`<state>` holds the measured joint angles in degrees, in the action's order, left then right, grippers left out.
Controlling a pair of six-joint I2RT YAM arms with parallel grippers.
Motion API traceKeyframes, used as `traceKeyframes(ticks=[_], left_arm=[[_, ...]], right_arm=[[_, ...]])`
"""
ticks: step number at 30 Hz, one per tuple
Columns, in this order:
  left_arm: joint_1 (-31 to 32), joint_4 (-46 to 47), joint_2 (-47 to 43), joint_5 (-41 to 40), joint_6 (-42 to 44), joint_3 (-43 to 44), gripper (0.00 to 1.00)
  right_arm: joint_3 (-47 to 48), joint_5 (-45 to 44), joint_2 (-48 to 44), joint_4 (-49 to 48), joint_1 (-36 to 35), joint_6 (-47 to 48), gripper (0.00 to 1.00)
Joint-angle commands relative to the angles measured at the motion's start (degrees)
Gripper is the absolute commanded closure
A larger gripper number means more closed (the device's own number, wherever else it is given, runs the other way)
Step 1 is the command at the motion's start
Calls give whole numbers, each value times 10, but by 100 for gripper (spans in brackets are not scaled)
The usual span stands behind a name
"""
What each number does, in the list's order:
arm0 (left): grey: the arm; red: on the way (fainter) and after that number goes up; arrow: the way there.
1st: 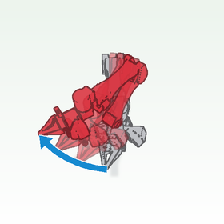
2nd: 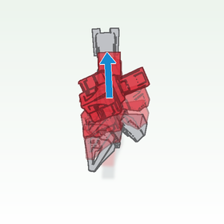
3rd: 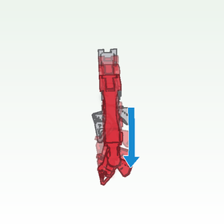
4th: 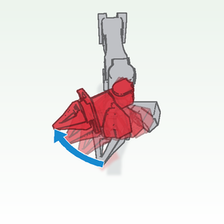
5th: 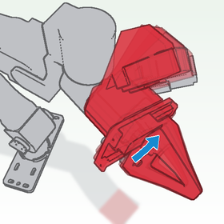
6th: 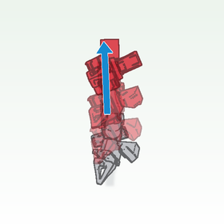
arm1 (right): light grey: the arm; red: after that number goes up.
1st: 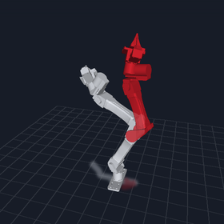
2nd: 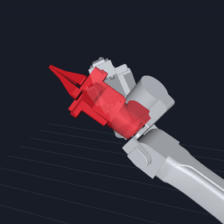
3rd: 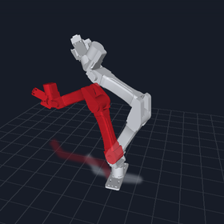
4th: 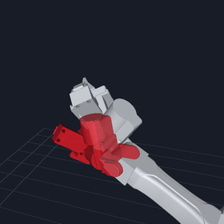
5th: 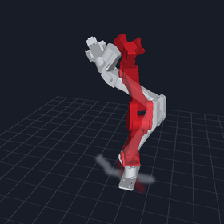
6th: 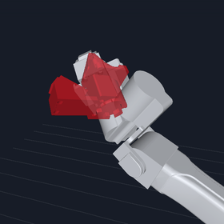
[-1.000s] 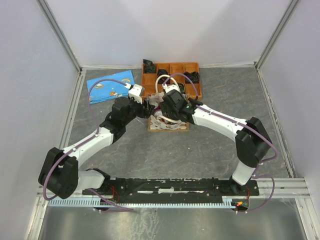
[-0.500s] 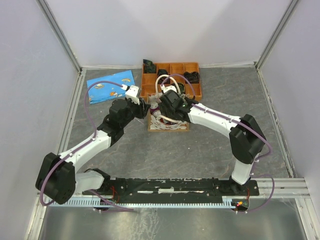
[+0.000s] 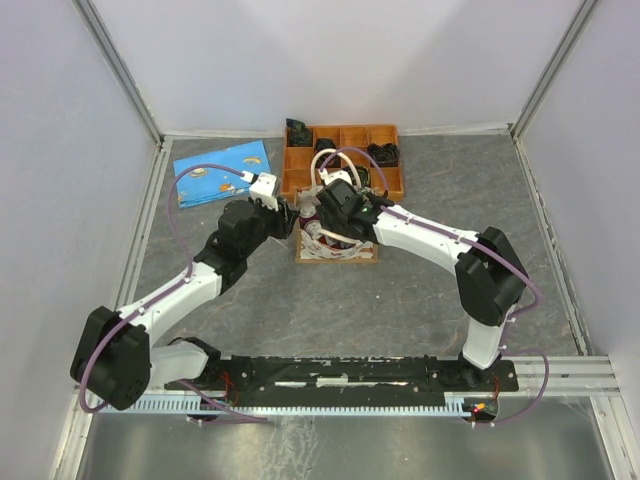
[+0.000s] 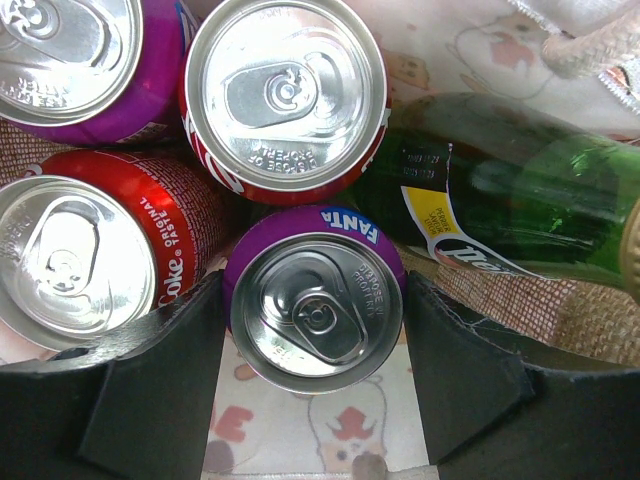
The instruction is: Take the beverage out of the canvas bag
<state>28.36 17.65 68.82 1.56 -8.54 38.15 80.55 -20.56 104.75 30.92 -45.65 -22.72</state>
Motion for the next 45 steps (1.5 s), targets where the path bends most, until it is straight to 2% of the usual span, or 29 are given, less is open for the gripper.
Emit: traceKeyframes(ticks=[1,7,17,32,39,45], left_arm=[[1,13,-26,-19,-10,-12,54],[1,6,-53,-84,2,-36,48],[1,-1,-123,-169,11,-70,47],[0,6,-141,-184,12,-85,48],[0,6,-149,-210,14,-95,51],[0,7,-163,-238,20,-106,51]], right_arm=[[-8,-10,42,22,3,-4,98],[7,-9,27,28,2,8,100],[66,-42,-53,10,0,47,100],[111,-51,-148,-5,-1,69,100],[87,-105,-225,-51,-2,94,100],[35,-204,-313,-118,-2,140,100]])
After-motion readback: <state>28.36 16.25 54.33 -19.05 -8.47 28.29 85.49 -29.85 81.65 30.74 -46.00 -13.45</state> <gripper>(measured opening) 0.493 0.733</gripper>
